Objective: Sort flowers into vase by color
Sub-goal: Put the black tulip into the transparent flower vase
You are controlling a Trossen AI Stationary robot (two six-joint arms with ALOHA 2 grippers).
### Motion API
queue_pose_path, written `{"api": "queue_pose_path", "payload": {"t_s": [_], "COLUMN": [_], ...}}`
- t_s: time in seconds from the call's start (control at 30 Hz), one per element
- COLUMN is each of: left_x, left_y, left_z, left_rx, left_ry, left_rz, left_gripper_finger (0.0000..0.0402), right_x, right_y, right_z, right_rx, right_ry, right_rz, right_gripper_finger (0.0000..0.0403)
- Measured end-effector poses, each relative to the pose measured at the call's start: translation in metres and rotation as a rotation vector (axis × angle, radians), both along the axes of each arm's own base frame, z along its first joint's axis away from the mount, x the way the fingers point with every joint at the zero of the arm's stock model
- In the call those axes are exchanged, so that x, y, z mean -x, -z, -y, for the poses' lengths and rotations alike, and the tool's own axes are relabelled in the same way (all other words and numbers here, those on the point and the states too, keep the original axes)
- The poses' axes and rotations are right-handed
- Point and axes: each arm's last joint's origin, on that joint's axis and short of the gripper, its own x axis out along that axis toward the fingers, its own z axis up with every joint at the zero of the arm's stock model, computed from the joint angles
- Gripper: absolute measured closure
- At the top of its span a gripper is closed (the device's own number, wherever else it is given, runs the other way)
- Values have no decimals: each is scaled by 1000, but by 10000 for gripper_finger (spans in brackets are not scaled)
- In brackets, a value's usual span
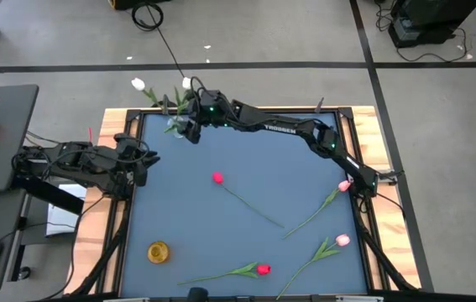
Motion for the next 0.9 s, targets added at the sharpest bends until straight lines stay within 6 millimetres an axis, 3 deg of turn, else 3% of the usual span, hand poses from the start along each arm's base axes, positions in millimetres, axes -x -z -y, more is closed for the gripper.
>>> {"api": "queue_pose_path", "payload": {"t_s": [0.23, 0.5, 0.9], "left_x": [0, 1, 3], "left_y": [0, 1, 4], "left_z": [0, 0, -1], "left_rx": [2, 6, 2], "left_ry": [-9, -14, -15], "left_rz": [3, -11, -43], "left_gripper_finger": [280, 280, 280], "right_x": [2, 10, 26], "right_y": [1, 3, -20], "right_z": [0, -5, 4], "right_rx": [-3, -24, -64], "right_ry": [47, 31, 142], "right_rz": [-30, -147, -129], "right_gripper_finger": [117, 116, 117]}}
